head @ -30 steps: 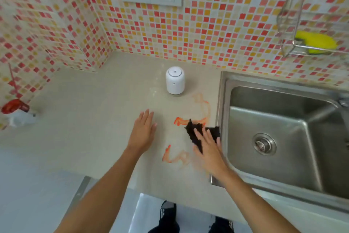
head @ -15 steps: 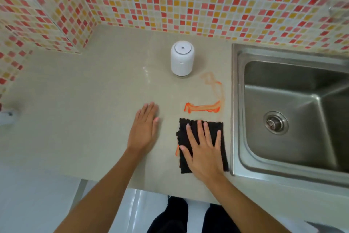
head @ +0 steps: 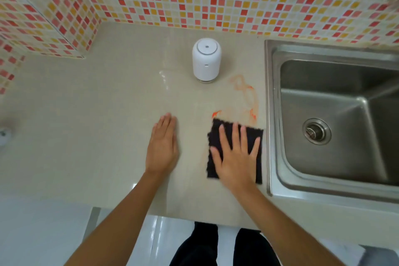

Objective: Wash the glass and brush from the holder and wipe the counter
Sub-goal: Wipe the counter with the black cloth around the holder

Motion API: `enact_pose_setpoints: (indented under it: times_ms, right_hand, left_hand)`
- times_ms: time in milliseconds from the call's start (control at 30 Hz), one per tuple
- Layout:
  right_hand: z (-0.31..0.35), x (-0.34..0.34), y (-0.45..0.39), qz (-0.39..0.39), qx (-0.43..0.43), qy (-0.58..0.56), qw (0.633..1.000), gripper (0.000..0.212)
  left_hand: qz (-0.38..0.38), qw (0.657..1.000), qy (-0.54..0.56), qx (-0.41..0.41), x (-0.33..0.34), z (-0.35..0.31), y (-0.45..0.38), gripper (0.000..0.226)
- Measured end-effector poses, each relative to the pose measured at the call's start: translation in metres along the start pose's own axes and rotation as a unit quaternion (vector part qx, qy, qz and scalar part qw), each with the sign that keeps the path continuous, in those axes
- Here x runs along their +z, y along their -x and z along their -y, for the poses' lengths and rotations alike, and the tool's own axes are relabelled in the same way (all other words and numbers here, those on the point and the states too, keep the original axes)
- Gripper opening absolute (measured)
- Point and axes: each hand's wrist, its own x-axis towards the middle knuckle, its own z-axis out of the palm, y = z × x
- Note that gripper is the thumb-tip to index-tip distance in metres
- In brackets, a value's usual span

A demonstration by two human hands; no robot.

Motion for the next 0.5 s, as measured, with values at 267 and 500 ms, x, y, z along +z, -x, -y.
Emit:
enact_pose_setpoints:
  times_ms: [267, 500]
  right_hand:
    - [0.001, 0.000, -0.040, 0.008, -0.076, -0.002, 0.997, 0.062]
    - [-0.003, 0.000, -0.041, -0.011, 0.035, -0.007, 0.999, 0.062]
  left_hand:
    - [-0.032, 0.997, 0.069, -0.010, -0.011, 0.000, -0.006, 0.050]
    - [-0.032, 0.993, 0.105, -0.039, -0.022, -0.011, -0.037, 0.046]
